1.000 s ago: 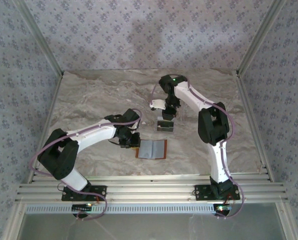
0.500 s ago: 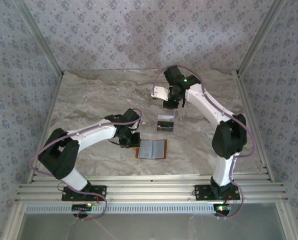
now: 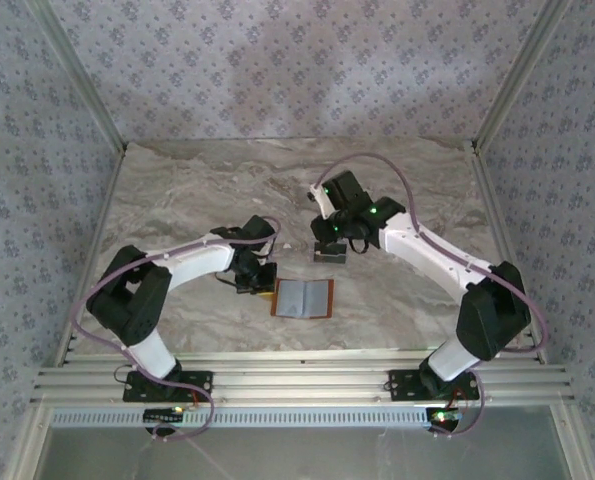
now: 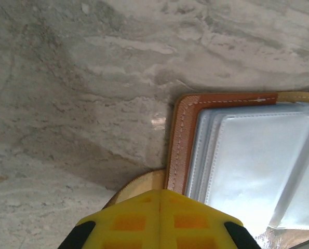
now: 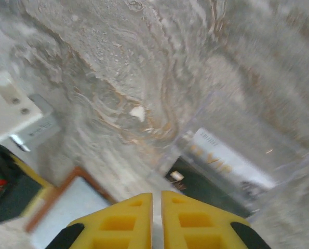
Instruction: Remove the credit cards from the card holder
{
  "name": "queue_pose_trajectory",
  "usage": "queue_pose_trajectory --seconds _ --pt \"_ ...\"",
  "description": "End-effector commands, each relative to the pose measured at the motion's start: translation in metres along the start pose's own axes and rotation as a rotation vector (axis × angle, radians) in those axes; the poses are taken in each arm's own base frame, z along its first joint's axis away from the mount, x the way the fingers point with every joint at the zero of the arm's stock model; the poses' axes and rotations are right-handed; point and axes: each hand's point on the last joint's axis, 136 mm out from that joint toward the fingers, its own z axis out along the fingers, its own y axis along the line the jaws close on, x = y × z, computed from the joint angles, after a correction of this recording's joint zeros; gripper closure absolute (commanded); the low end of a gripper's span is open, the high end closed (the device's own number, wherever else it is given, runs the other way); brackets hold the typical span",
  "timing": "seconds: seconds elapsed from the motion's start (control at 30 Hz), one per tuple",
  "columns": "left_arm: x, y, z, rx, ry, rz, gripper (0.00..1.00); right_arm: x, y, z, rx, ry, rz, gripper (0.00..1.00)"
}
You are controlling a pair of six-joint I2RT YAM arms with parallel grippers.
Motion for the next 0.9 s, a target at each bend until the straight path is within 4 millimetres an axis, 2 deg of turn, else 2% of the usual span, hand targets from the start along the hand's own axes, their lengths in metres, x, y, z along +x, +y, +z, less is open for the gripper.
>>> queue_pose_trajectory --seconds 0.0,0.1,0.2,0.4,0.57,0.87 --pt "0.002 -0.001 0.006 0.017 0.031 0.018 0.93 0.023 0.029 0.011 -0.141 0.046 0.367 0.87" --pt "0.005 0.0 0.009 0.019 0.038 0.017 0.93 0.046 0.055 0.026 -0.245 0.099 0.484 0.87" --pt "0.008 0.005 0.013 0.017 0.053 0.016 0.94 0.065 0.079 0.039 -0.297 0.147 0.517 0.84" --pt "0.012 0.016 0.018 0.041 0.074 -0.01 0.94 0.089 0.109 0.061 -0.305 0.234 0.535 0.81" --pt "0.016 0.015 0.021 0.064 0.086 -0.016 0.94 0.102 0.119 0.079 -0.3 0.282 0.545 0.8" --pt "0.023 0.02 0.024 0.066 0.094 -0.032 0.94 0.133 0.112 0.102 -0.221 0.364 0.557 0.78"
